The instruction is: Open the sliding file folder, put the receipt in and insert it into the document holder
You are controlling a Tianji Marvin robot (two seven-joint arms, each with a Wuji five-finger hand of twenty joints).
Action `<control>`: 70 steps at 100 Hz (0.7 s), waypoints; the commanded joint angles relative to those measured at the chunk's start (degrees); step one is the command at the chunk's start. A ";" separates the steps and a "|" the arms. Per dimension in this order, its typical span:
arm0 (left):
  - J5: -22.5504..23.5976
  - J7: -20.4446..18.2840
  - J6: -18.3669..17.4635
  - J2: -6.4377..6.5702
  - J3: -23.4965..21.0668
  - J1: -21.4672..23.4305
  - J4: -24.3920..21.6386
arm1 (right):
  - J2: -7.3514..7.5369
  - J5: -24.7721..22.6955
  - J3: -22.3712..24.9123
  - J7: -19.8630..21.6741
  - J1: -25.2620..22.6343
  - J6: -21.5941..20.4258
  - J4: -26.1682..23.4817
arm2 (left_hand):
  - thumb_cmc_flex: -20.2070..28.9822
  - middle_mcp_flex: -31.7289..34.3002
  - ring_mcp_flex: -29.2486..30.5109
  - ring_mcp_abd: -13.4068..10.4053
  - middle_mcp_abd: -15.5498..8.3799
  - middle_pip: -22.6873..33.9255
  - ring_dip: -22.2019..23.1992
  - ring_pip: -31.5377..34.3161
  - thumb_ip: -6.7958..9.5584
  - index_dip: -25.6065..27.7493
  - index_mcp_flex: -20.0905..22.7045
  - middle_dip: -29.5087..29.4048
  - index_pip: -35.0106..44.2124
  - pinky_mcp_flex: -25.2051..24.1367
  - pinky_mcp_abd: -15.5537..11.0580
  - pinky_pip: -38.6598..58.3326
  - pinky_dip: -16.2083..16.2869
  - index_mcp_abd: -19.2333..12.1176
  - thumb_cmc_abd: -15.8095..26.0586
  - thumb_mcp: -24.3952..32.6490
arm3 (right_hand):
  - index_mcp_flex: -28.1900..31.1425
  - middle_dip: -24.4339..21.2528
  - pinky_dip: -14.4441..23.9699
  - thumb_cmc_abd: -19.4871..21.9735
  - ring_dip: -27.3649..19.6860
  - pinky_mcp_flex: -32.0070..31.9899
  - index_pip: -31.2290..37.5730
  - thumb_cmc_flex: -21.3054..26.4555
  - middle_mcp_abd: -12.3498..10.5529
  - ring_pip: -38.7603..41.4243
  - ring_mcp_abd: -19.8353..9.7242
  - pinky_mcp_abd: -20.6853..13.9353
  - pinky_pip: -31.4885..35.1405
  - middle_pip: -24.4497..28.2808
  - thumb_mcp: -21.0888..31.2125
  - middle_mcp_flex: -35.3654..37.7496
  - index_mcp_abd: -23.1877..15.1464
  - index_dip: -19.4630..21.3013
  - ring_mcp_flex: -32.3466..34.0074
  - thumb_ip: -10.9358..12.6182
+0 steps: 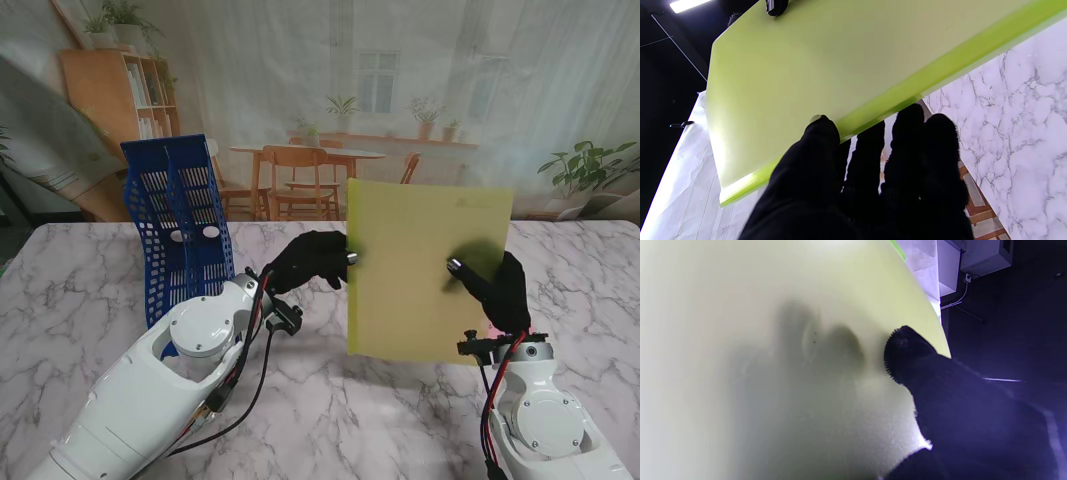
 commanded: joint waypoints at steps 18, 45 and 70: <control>0.57 -0.24 -0.17 0.19 0.34 0.33 0.70 | -0.54 0.41 -0.33 -1.30 1.04 -0.08 -0.13 | 3.59 5.34 4.46 -1.32 -1.42 1.19 0.38 2.10 2.31 0.35 3.67 1.21 7.84 4.44 -3.80 2.55 0.34 -3.81 0.50 0.16 | 2.20 0.69 0.57 3.68 1.13 1.10 4.71 5.19 -2.30 2.24 -2.04 -2.88 0.93 2.85 3.81 0.01 -7.75 3.45 1.80 1.19; 0.36 0.62 -0.21 -0.18 1.27 0.59 1.38 | -0.98 -0.02 -0.09 -3.29 1.83 -3.65 -0.10 | 3.60 6.40 5.98 -1.74 -1.15 0.48 -0.56 1.50 2.39 -1.75 4.64 -0.88 7.78 6.20 -3.59 2.61 -0.69 -2.86 0.25 -0.52 | 2.74 1.23 0.89 4.04 1.70 1.66 4.99 4.98 -3.19 3.26 -2.81 -3.70 1.42 3.62 3.89 0.11 -9.34 4.64 1.98 1.31; -0.22 -0.64 0.22 -0.14 2.72 0.34 2.02 | -1.29 0.02 -0.23 -4.33 2.91 -4.43 0.16 | 3.59 6.88 6.40 -1.67 -0.98 0.53 -0.84 1.39 2.46 -2.20 5.04 -1.58 7.86 6.56 -3.40 2.65 -1.08 -2.56 0.09 -0.53 | 2.88 1.73 1.07 4.17 2.05 2.06 4.98 4.97 -3.38 3.92 -3.07 -3.81 1.64 4.08 4.04 0.13 -9.51 5.34 1.98 1.36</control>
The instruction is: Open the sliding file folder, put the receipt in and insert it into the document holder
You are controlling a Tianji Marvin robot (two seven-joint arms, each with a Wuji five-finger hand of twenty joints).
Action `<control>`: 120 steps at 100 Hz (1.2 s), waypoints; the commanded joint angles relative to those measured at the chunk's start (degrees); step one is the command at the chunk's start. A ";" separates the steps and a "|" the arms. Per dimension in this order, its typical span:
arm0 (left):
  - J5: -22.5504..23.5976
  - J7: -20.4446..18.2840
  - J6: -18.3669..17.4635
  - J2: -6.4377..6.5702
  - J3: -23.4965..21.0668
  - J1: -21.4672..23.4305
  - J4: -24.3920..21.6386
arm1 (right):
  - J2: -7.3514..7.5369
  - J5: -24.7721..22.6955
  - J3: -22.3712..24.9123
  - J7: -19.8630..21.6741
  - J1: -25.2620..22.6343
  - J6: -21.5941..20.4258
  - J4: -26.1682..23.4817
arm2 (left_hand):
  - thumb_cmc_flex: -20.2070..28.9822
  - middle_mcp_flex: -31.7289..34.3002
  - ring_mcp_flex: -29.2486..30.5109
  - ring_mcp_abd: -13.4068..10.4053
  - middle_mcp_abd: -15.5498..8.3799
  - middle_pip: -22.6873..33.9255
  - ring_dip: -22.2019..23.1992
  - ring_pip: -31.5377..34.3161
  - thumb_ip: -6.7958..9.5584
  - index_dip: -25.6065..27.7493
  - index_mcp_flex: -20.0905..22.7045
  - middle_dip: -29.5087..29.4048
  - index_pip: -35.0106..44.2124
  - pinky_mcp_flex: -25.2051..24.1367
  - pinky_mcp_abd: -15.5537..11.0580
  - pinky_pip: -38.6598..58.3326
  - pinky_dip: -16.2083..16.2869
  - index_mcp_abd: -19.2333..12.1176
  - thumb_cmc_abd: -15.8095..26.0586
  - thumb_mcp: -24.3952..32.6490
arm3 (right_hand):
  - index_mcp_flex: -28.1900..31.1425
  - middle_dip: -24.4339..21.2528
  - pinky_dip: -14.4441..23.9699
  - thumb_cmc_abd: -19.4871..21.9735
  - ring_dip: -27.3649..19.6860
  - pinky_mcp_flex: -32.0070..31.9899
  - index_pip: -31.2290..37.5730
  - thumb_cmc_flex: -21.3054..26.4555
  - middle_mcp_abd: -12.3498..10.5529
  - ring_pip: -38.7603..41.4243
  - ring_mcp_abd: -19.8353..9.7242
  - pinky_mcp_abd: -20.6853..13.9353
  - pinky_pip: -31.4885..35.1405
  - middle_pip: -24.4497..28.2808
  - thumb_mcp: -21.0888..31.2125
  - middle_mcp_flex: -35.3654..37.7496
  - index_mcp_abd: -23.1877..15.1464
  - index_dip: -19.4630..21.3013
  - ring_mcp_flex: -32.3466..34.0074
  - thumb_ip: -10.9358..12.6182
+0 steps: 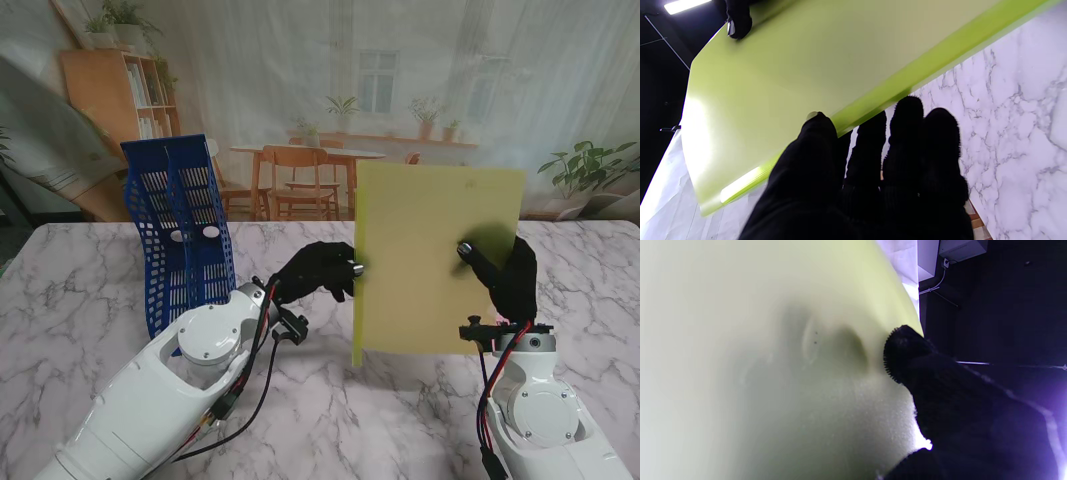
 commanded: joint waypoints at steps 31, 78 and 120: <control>-0.41 -1.91 1.58 -0.02 1.58 1.03 0.93 | -0.07 1.82 0.59 0.86 2.21 -0.23 -1.25 | 3.61 2.13 1.54 -0.25 -0.71 0.13 -0.38 1.30 2.49 0.08 4.50 -1.00 5.00 1.69 -2.63 2.23 -1.20 -1.89 0.65 2.04 | 3.07 1.16 0.72 4.27 0.97 1.27 4.86 4.57 -2.63 2.86 -2.40 -3.36 1.62 2.75 4.13 0.20 -9.73 4.13 1.42 1.77; -0.68 -3.04 1.03 0.33 2.27 2.48 1.18 | 0.43 2.89 0.80 2.78 4.01 0.76 -3.56 | 3.61 2.03 1.38 -0.23 -0.64 0.26 -0.34 1.50 2.48 0.15 4.53 -0.97 5.01 1.62 -2.65 2.45 -1.46 -1.98 0.69 2.14 | 3.22 1.42 0.78 4.35 1.05 1.56 4.73 4.52 -2.84 3.09 -2.55 -3.45 1.49 2.63 4.06 0.32 -9.97 4.48 1.41 1.78; -0.71 -4.09 1.46 0.53 3.29 2.99 1.54 | 0.57 3.17 1.44 3.24 3.87 0.81 -4.60 | 3.61 1.91 1.13 -0.24 -0.69 0.27 -0.33 1.52 2.48 0.27 4.51 -0.89 4.91 1.42 -2.80 2.51 -1.61 -2.07 0.75 2.23 | 3.20 1.53 0.82 4.42 1.02 1.62 4.63 4.51 -2.92 3.05 -2.68 -3.48 1.31 2.45 3.92 0.40 -10.03 4.54 1.39 1.80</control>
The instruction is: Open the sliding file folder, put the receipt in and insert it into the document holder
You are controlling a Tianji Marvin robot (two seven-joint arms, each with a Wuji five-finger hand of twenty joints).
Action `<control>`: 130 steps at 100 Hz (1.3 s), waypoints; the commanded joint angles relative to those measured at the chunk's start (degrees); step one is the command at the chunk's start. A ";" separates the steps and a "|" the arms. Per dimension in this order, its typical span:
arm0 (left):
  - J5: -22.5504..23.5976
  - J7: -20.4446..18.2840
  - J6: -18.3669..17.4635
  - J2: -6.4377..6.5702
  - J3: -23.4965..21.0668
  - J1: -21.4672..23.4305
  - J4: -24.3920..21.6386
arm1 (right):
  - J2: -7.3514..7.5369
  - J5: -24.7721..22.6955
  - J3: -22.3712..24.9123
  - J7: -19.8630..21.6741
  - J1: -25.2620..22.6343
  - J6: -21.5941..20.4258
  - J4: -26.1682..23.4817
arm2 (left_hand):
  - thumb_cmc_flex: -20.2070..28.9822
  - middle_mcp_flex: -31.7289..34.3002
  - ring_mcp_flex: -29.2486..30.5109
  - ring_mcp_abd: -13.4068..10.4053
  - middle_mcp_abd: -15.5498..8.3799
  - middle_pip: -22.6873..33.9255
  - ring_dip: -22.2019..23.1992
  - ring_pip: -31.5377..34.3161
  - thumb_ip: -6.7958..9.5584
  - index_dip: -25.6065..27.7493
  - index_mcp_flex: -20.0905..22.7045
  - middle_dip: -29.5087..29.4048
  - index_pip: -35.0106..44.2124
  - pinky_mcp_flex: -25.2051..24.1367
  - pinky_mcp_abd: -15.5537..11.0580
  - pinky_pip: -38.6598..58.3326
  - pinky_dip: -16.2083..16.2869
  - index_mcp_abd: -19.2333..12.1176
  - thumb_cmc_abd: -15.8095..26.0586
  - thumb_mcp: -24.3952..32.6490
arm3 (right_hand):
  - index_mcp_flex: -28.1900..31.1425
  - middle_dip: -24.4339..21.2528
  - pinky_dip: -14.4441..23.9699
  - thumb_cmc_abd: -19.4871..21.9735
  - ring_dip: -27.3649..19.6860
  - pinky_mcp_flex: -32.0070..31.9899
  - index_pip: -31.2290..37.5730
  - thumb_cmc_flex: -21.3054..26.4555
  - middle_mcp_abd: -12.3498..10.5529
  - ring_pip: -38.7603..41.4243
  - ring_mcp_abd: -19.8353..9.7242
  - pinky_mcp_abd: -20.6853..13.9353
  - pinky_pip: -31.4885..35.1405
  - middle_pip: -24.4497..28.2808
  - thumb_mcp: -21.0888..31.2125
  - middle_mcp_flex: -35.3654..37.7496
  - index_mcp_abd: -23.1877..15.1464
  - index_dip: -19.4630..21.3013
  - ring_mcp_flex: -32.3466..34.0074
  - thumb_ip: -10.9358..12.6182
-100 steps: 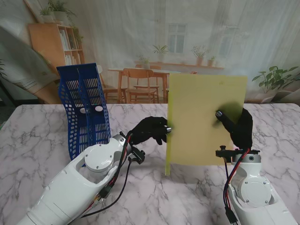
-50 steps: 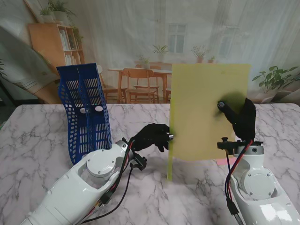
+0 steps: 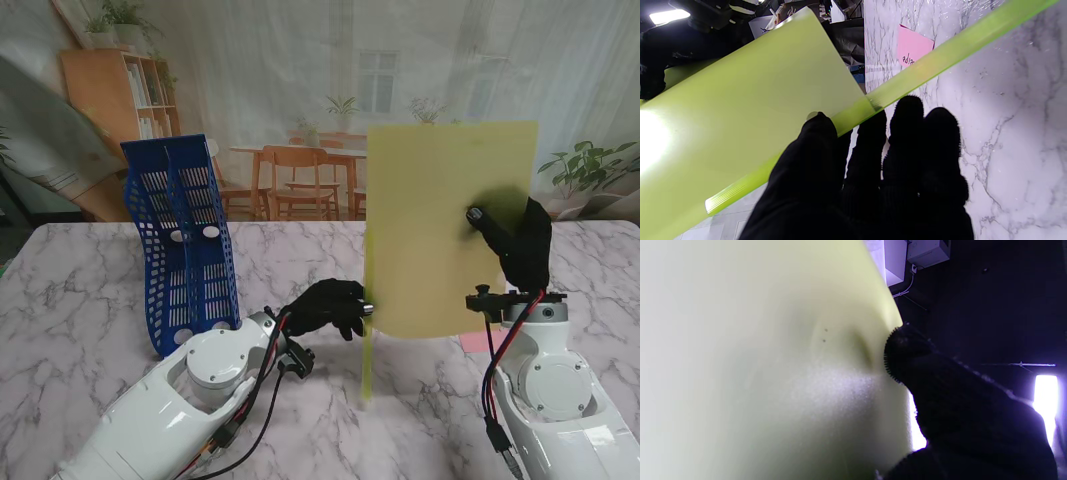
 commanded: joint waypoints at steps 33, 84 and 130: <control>-0.16 -2.37 0.68 0.23 0.67 0.08 0.75 | 0.04 0.20 0.74 0.17 0.13 0.05 -0.94 | 3.61 2.03 1.11 -0.16 -0.74 1.04 -0.05 1.63 2.50 0.36 4.66 0.13 4.82 1.37 -2.91 2.58 -1.07 -2.12 0.71 2.10 | 3.21 0.83 0.79 4.46 0.57 1.12 4.59 4.53 -1.60 2.90 -1.98 -3.32 1.12 1.67 4.34 0.41 -10.13 3.13 1.35 1.94; -0.87 -2.76 0.90 0.36 0.24 0.72 0.16 | 0.13 -0.32 1.34 0.38 -0.28 0.55 -1.07 | 3.39 -2.73 -2.75 1.61 0.42 0.01 -0.06 -0.22 3.38 -0.31 1.26 -1.74 -0.52 -2.60 -1.78 0.41 -0.77 -0.89 1.38 -1.24 | 2.98 0.84 0.82 4.51 0.52 1.08 4.57 4.53 -1.55 2.76 -1.84 -3.24 0.96 1.51 4.17 0.42 -9.78 3.00 1.32 1.91; 2.11 -1.16 -2.26 0.77 -2.62 0.33 -0.76 | -0.46 -1.97 1.88 -1.95 -1.85 3.60 -0.03 | -16.26 -38.15 -28.22 4.34 5.16 -9.73 -1.22 -9.75 3.01 -9.60 -18.96 -7.92 -26.49 -22.62 -3.65 -14.31 -0.85 2.26 -4.31 -6.75 | 2.05 0.48 0.79 4.68 0.50 1.40 4.50 4.92 -0.57 2.98 -1.27 -2.24 0.97 1.22 3.93 0.49 -7.74 1.71 1.39 1.82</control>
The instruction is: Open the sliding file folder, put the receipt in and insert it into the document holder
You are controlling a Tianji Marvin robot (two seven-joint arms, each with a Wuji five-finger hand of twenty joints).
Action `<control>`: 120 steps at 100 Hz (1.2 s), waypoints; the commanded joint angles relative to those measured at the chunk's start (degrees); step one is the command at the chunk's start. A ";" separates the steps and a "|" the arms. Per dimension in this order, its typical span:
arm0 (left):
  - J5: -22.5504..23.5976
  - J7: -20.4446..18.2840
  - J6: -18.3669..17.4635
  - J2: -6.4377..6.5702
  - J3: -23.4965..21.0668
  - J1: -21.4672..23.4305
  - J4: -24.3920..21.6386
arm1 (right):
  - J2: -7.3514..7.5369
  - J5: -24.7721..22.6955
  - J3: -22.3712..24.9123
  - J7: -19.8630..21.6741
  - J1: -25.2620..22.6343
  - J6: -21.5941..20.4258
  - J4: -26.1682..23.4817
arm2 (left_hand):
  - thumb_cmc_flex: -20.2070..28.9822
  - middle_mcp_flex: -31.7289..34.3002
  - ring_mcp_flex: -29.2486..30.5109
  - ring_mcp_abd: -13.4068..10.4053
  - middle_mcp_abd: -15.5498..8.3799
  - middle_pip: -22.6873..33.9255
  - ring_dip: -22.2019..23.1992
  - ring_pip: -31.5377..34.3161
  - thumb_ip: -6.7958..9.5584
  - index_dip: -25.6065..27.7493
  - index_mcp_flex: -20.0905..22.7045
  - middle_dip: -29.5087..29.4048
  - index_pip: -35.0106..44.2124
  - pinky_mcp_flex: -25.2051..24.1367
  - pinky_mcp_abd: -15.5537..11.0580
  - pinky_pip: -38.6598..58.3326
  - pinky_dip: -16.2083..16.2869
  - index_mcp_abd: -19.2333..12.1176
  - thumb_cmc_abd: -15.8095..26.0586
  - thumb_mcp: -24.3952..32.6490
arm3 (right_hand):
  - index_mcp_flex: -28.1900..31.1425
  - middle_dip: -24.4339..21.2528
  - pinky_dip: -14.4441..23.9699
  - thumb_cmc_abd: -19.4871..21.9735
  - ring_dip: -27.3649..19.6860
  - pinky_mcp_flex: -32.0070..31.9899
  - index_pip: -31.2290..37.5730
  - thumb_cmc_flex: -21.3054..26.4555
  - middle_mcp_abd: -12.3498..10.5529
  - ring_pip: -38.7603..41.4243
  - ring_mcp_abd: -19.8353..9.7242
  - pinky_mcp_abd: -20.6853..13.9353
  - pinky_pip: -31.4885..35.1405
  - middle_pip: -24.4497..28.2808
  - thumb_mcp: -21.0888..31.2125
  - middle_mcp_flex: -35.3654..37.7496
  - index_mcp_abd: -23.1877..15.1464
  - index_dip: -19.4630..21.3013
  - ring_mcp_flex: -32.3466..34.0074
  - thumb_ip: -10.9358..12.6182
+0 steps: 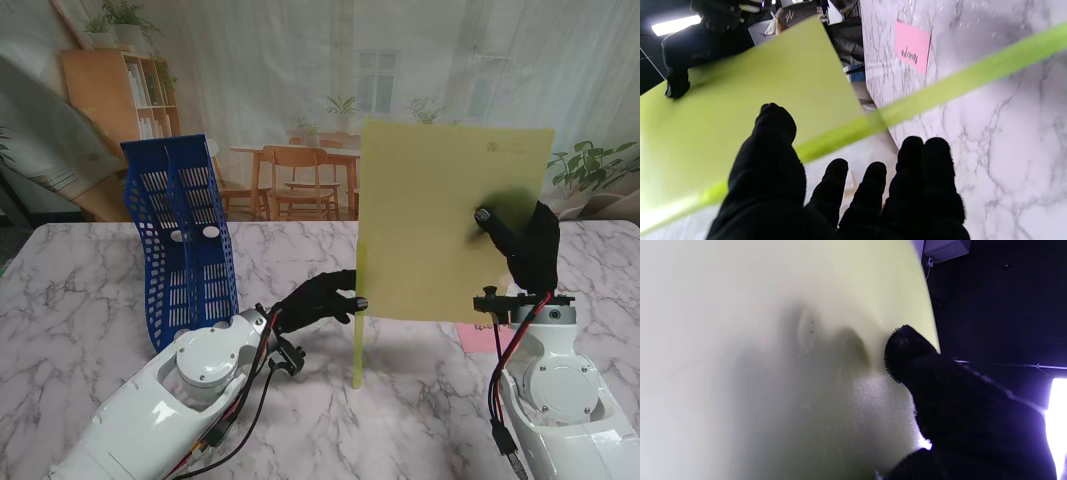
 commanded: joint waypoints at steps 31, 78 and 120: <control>-0.31 1.55 -0.45 -1.04 -0.42 -3.87 2.28 | -0.59 0.88 -0.55 -1.04 -0.92 3.21 0.40 | -9.01 -14.27 -12.18 1.46 1.46 -8.76 -6.20 -7.39 -1.29 -2.46 -9.23 -6.56 -5.60 -7.53 -3.38 -11.29 -4.18 1.66 -5.28 -1.57 | 1.63 0.39 0.69 4.71 0.37 1.26 4.77 5.16 -0.59 3.15 -0.85 -1.37 1.06 1.34 4.10 0.35 -6.73 1.05 1.28 1.88; -2.67 3.57 2.49 -2.45 2.72 -5.95 0.32 | -0.99 -2.05 -3.02 -3.13 0.16 5.75 2.35 | 14.33 23.70 19.69 -2.40 -0.79 9.80 -2.85 7.11 -0.02 7.82 9.66 6.63 7.58 18.02 -4.16 10.00 1.01 4.89 6.95 6.35 | 0.72 -0.62 0.21 5.13 -0.83 0.29 4.74 5.14 -0.48 0.88 -0.47 -1.51 0.31 0.33 3.57 -0.21 -6.29 0.31 0.98 1.79; 1.79 10.80 2.98 -3.63 1.93 -3.98 0.40 | 0.60 -3.23 -0.44 2.89 -4.49 9.90 1.15 | 17.31 37.06 34.04 -1.09 0.57 18.32 -0.86 15.52 -2.27 13.76 19.61 9.22 31.34 33.49 -2.00 21.41 -4.11 1.81 4.65 13.39 | -12.15 -8.33 -2.52 7.93 -6.75 -12.65 -7.15 -2.68 4.17 -17.00 4.01 -0.66 -5.23 -7.33 -7.32 -15.78 4.33 -10.06 -11.88 2.95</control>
